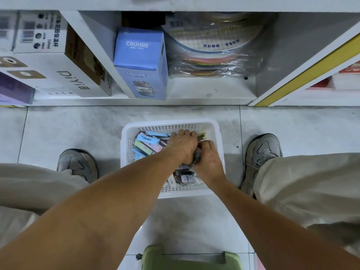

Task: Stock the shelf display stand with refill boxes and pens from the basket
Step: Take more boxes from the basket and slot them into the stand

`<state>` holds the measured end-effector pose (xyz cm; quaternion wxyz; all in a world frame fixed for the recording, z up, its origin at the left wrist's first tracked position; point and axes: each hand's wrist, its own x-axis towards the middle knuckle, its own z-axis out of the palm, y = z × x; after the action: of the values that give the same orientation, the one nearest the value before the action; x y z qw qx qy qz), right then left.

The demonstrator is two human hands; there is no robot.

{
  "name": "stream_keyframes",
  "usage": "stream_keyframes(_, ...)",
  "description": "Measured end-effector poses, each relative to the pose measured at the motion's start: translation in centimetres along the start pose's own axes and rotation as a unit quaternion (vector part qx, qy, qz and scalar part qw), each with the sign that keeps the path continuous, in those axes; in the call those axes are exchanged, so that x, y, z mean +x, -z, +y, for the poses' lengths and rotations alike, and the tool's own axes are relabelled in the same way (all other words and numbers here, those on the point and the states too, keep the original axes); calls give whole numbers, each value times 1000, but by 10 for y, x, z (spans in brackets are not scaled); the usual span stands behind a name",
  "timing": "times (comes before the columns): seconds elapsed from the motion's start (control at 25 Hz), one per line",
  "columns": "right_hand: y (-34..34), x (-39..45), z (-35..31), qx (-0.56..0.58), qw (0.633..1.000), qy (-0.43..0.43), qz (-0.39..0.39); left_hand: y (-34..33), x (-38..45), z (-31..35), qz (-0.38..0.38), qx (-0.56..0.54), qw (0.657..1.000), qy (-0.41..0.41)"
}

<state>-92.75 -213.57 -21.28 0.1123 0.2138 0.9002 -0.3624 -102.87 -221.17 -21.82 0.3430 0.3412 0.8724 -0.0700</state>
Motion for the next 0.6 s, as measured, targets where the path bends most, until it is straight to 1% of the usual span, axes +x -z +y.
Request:
stream_keyframes(0.08,-4,-2,-1,-13,1000,9,10,-4,-1,-2,4,-3,1000,-11)
stream_keyframes(0.2,-7,-6,-3,-1,1000,20,20,-7,-2,-5,6,-9,1000,-21)
stream_keyframes(0.4,-7,-3,-1,21,1000,9,2,-12,-3,-6,7,-16,1000,0)
stream_keyframes(0.6,-11,-4,1,38,999,3,10,-10,1,-9,16,-5,1000,-3)
